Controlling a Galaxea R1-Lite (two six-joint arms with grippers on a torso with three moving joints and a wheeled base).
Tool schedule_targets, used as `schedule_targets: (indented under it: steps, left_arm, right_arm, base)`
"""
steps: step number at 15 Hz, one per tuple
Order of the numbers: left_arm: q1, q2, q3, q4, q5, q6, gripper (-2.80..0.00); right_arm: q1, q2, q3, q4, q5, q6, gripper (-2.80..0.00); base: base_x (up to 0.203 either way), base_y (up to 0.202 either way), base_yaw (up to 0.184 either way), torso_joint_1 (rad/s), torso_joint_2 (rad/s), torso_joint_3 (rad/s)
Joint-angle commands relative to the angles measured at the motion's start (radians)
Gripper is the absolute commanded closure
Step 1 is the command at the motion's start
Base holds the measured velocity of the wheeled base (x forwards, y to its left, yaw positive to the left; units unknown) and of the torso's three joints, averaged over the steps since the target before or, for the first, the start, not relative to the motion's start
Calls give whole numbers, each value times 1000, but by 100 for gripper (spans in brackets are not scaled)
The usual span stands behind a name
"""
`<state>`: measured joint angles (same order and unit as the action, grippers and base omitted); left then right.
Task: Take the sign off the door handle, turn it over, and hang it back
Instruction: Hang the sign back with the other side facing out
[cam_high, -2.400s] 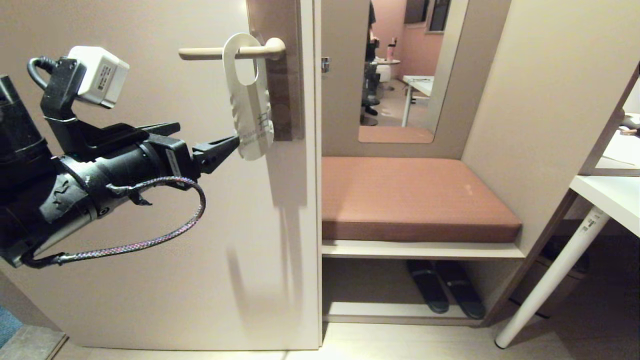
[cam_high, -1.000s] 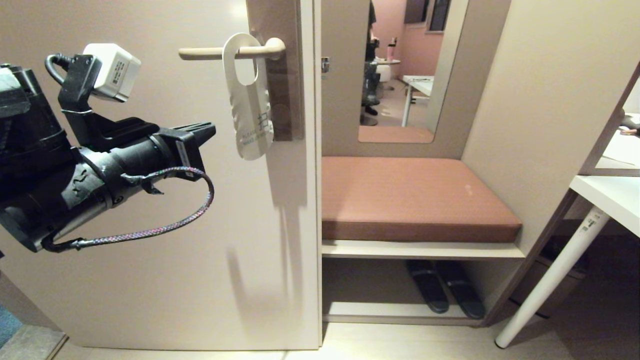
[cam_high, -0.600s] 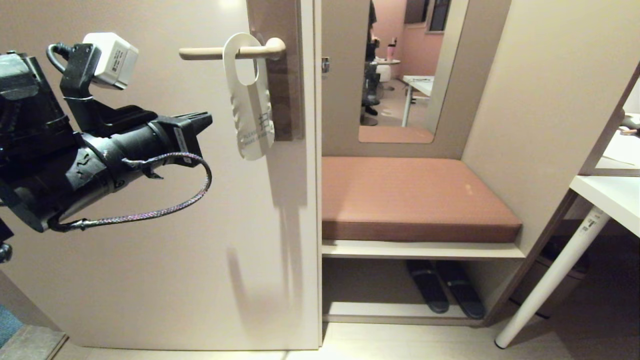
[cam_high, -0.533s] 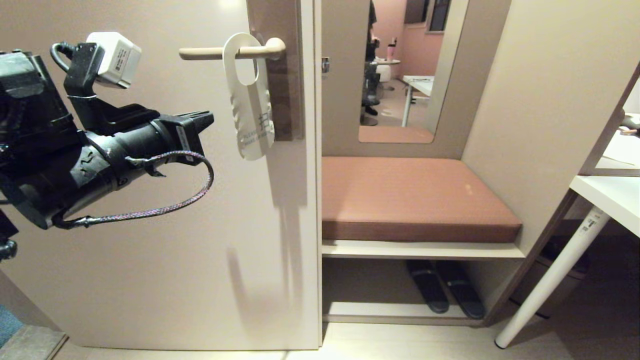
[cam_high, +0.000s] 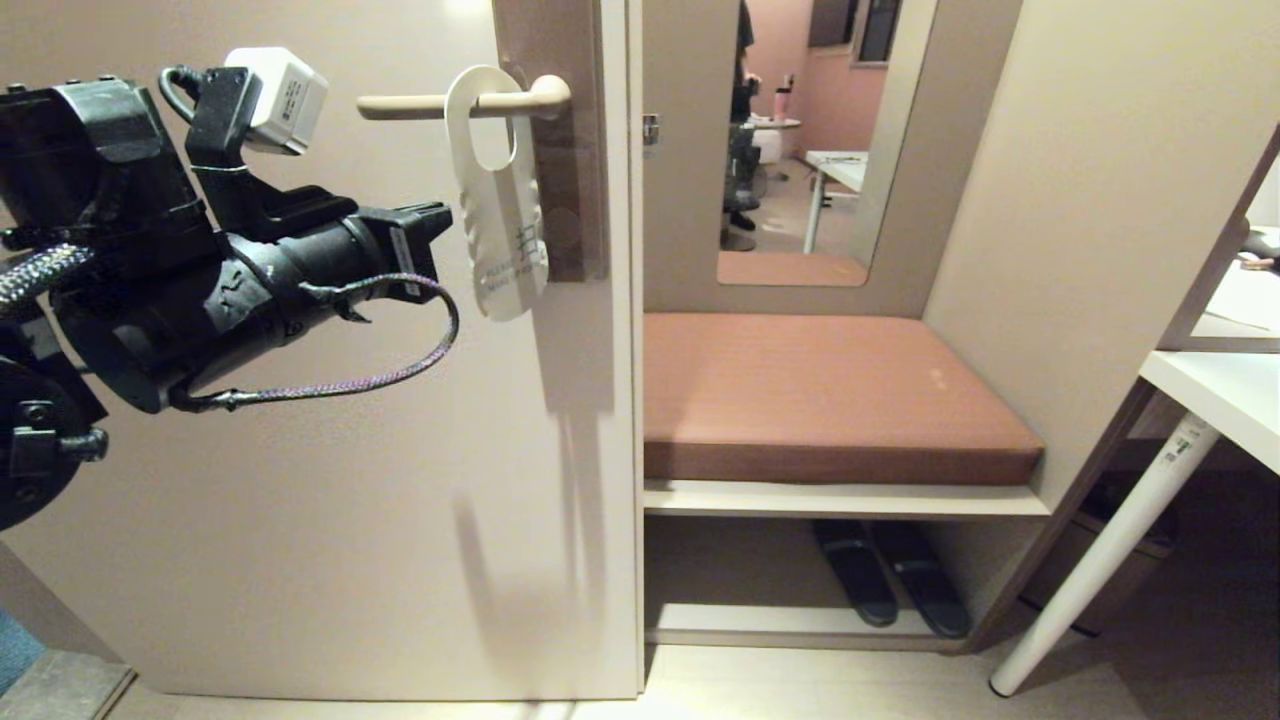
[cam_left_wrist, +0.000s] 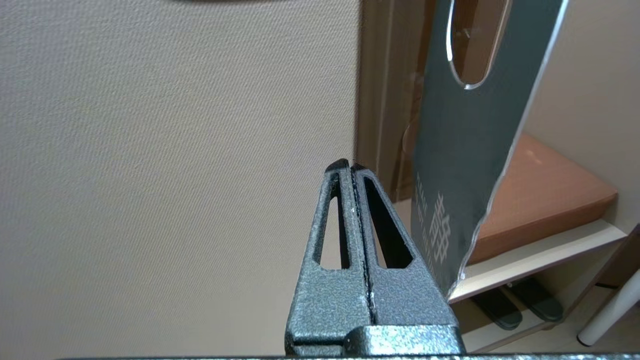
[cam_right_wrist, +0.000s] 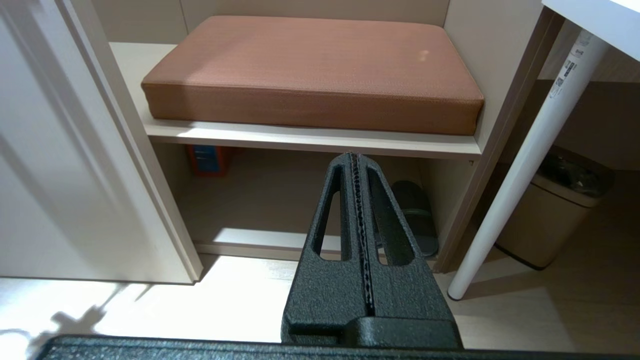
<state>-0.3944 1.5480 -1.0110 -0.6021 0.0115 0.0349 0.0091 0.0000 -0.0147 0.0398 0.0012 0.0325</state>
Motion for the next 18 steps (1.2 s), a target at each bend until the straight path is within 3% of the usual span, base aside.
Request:
schedule_targets:
  steps: [1, 8, 18]
  left_arm:
    - [-13, 17, -16, -4, 1, 0, 0]
    - [-89, 30, -20, -4, 4, -1, 0]
    - [-95, 120, -81, -68, 2, -6, 0]
  right_arm:
    - [1, 0, 0, 0, 0, 0, 0]
    - [0, 0, 0, 0, 0, 0, 0]
    - [1, 0, -1, 0, 0, 0, 0]
  base:
    - [0, 0, 0, 0, 0, 0]
    - [0, 0, 0, 0, 0, 0]
    - [0, 0, 0, 0, 0, 0]
